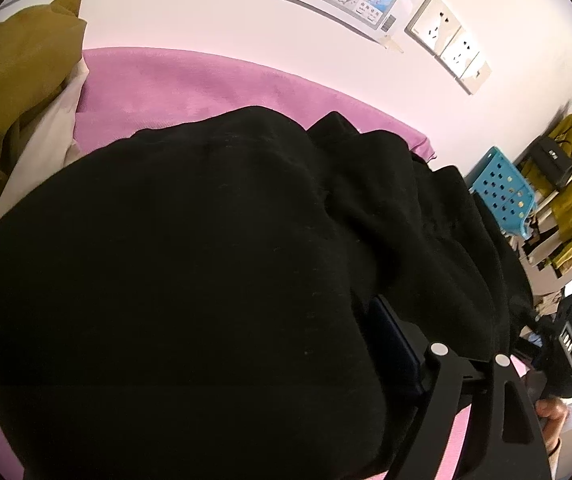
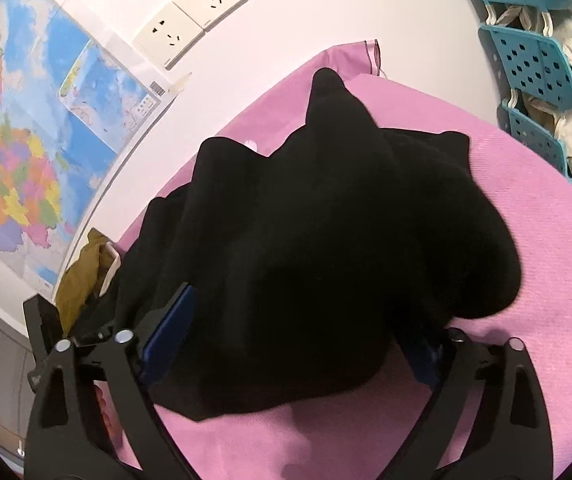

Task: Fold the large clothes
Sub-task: 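Lift the black coat bundle with both grippers off the bed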

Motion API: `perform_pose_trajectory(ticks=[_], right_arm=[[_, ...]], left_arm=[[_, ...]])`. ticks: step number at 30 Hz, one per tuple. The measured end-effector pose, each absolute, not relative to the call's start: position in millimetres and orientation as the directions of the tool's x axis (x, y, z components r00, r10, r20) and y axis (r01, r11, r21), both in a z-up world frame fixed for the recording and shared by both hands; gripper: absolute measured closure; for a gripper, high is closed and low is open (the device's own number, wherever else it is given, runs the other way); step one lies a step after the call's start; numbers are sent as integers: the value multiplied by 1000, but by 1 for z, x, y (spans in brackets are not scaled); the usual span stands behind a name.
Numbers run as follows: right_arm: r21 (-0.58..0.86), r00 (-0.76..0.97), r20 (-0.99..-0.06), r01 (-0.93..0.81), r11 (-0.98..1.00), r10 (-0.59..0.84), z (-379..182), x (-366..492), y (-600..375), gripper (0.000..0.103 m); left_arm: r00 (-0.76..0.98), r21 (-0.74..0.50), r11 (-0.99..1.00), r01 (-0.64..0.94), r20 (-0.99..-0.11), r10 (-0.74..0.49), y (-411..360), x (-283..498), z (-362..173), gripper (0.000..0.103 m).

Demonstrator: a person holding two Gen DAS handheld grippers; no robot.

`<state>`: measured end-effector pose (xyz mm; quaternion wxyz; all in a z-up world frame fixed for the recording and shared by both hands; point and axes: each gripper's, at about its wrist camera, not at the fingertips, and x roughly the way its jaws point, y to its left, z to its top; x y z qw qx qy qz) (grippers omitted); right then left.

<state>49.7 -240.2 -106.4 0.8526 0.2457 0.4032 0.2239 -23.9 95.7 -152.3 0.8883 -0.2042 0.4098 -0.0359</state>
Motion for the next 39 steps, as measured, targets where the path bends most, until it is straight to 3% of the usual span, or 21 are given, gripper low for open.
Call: perform_pose_trajectory(ticks=[6, 7, 9, 11, 13, 16, 19, 22, 24, 26, 28, 31, 33, 36, 39], right_arm=[[616, 574, -562, -189, 764, 595, -106, 64, -224, 7], [617, 571, -560, -197, 762, 601, -106, 65, -221, 11], [616, 552, -574, -195, 763, 605, -108, 71, -219, 37], [629, 543, -569, -198, 752, 618, -111, 76, -222, 45], [652, 535, -555, -196, 733, 637, -112, 79, -225, 46], [661, 535, -543, -204, 722, 647, -111, 78, -223, 39], [642, 534, -552, -218, 735, 640, -110, 79, -218, 38], [645, 532, -553, -216, 734, 642, -111, 80, -219, 52], [664, 512, -538, -232, 711, 669, -114, 80, -222, 63], [664, 510, -536, -238, 709, 673, -115, 78, -223, 64], [669, 506, -527, -250, 700, 683, -114, 77, -223, 67], [675, 496, -513, -272, 686, 701, -110, 76, -221, 70], [681, 491, -511, -270, 681, 705, -109, 76, -221, 66], [708, 456, -508, -262, 656, 731, -115, 81, -222, 55], [703, 449, -516, -265, 660, 729, -114, 81, -219, 59]], left_arm=[[632, -293, 945, -148, -763, -137, 86, -15, -150, 22], [629, -288, 945, -153, -766, -132, 87, -13, -150, 22], [631, -292, 943, -159, -765, -131, 88, -12, -149, 22], [632, -295, 941, -163, -764, -130, 90, -12, -151, 20], [635, -288, 944, -159, -762, -125, 90, -11, -151, 19], [640, -294, 943, -154, -757, -131, 90, -10, -151, 17], [646, -296, 944, -149, -752, -134, 89, -8, -152, 13], [650, -281, 949, -143, -750, -124, 86, -8, -152, 15], [659, -273, 951, -148, -744, -111, 87, -8, -152, 22], [664, -267, 951, -156, -741, -100, 89, -10, -152, 29], [671, -265, 951, -158, -735, -94, 90, -12, -150, 44], [669, -285, 945, -160, -736, -109, 93, -11, -148, 57], [667, -288, 944, -160, -736, -111, 93, -10, -148, 55], [649, -359, 922, -145, -738, -185, 99, -6, -154, 30], [662, -359, 921, -148, -729, -177, 99, -4, -154, 37]])
